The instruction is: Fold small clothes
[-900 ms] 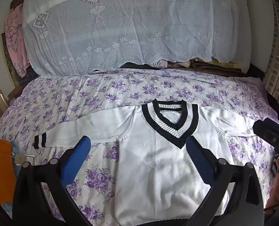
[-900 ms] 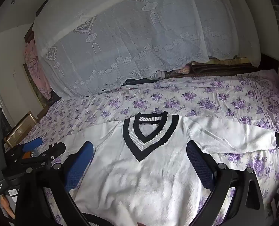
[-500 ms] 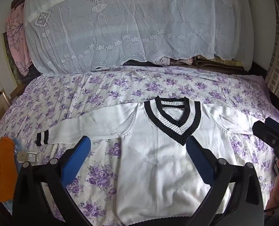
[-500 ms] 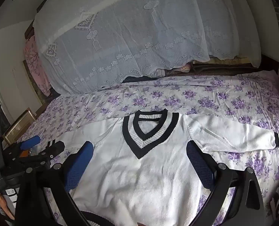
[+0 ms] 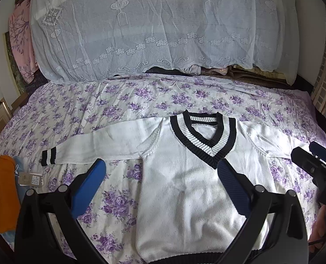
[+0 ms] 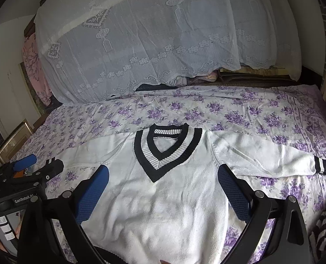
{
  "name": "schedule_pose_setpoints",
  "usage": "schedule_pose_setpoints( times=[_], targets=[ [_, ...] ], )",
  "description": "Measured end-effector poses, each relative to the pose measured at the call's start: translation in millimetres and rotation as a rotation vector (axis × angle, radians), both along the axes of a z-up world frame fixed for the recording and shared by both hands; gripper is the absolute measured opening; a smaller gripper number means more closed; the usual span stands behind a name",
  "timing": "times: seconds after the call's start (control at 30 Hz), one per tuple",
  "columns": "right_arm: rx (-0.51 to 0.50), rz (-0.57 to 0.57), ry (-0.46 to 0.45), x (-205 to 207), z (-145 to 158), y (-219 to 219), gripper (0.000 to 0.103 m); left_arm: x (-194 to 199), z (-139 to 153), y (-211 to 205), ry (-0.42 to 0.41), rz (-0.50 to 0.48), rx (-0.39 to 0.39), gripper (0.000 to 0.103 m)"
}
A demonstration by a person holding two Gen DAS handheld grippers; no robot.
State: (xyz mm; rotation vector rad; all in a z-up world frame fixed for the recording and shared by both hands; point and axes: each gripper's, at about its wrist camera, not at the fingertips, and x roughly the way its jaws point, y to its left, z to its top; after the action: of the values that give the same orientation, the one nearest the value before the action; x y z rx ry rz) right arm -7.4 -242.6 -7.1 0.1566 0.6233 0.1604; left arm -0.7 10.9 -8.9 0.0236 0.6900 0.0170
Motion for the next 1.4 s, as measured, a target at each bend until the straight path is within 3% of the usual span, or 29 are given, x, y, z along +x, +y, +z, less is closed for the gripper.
schedule_pose_setpoints(
  times=[1.4],
  targets=[
    [0.0,0.03,0.008,2.9,-4.6,12.7,0.1,11.6,-8.1,-6.0,0.057,-0.011,-0.027,0.099]
  ],
)
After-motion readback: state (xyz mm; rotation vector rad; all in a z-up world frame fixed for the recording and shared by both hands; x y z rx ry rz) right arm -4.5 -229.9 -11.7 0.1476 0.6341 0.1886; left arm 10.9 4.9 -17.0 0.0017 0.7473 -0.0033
